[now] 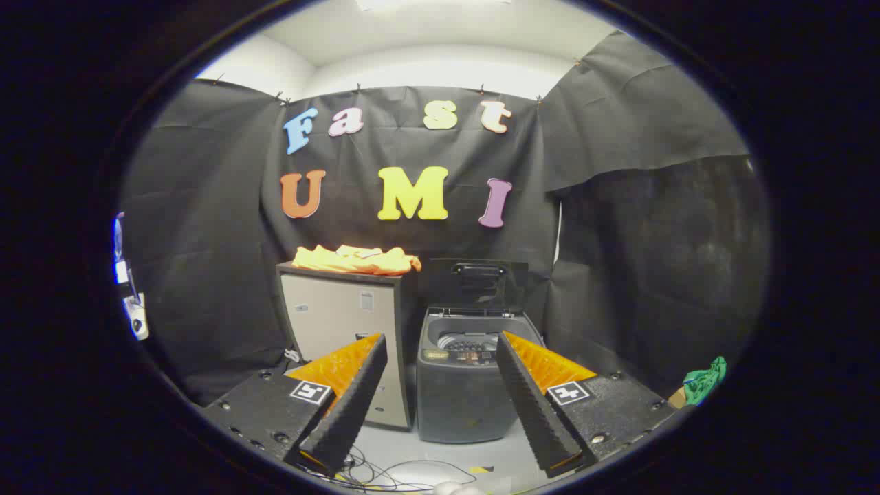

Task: Put the clothes into the washing machine and then close the washing machine lid.

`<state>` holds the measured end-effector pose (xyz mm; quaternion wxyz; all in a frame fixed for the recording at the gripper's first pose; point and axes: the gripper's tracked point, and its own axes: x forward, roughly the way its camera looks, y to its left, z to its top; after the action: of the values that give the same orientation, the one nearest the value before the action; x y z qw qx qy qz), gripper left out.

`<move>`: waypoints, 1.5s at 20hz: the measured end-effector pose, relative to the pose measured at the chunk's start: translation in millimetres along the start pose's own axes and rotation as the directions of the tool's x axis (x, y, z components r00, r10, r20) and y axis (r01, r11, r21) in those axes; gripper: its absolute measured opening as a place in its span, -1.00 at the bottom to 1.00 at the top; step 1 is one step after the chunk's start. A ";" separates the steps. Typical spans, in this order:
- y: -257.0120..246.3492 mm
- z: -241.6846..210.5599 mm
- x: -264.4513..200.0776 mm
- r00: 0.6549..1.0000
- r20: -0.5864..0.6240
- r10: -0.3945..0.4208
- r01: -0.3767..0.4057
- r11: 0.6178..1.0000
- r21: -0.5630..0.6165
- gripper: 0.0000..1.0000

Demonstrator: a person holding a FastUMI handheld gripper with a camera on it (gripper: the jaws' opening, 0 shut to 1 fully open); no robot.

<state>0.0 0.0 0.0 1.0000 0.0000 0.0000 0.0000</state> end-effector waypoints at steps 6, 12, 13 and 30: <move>-1.6 2.6 1.0 1.000 -0.001 -0.011 0.011 1.000 0.021 0.99; -4.7 6.2 6.1 1.000 -0.001 -0.025 0.025 0.999 0.020 0.99; -3.7 6.6 7.0 1.000 -0.002 -0.024 0.024 1.000 0.014 0.99; 74.4 97.3 109.1 0.999 0.009 0.032 -0.032 0.999 0.040 0.99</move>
<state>109.1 74.4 97.3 0.9997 0.0198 -0.0041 0.0161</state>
